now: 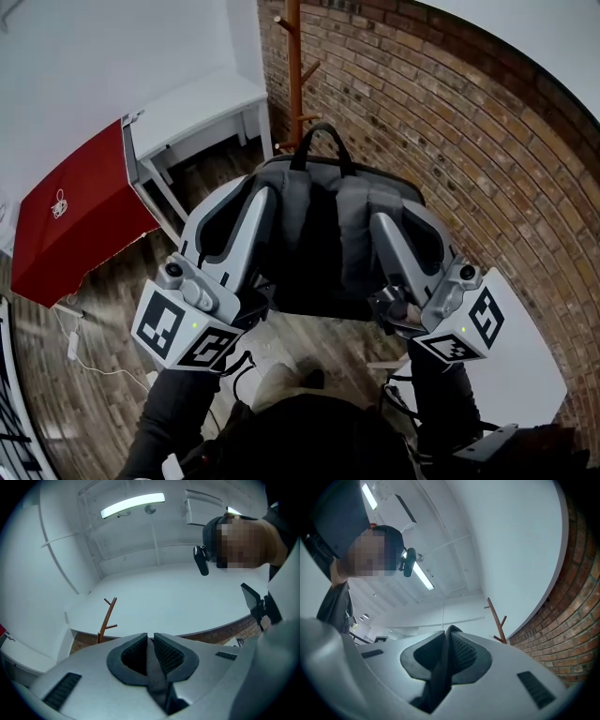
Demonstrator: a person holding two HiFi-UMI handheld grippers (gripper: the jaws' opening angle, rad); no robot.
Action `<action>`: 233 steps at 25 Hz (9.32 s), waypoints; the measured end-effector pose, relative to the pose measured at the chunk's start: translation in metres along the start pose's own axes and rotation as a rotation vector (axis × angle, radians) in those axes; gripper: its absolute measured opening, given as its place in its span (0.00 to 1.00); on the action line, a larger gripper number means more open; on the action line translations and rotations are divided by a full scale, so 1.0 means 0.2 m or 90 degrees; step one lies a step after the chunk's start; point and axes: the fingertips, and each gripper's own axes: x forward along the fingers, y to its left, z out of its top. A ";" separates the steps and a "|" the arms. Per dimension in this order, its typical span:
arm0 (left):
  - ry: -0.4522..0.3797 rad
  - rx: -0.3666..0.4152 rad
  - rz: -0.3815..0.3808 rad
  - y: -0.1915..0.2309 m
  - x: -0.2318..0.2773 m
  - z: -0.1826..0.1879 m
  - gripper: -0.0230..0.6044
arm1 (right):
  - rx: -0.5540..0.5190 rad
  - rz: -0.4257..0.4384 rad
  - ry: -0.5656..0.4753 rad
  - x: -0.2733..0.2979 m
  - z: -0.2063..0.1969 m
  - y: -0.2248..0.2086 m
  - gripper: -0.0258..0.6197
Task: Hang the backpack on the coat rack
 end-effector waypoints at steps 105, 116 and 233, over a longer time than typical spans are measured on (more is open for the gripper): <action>-0.071 0.091 0.100 0.99 2.02 0.03 0.12 | 0.076 0.242 -0.124 1.35 0.34 -2.31 0.11; -0.097 0.082 0.101 0.92 1.93 0.04 0.12 | 0.051 0.276 -0.108 1.36 0.36 -2.27 0.11; 0.145 -0.051 -0.057 0.49 0.78 -0.86 0.05 | -0.118 -0.241 0.174 0.32 -0.69 -1.03 0.05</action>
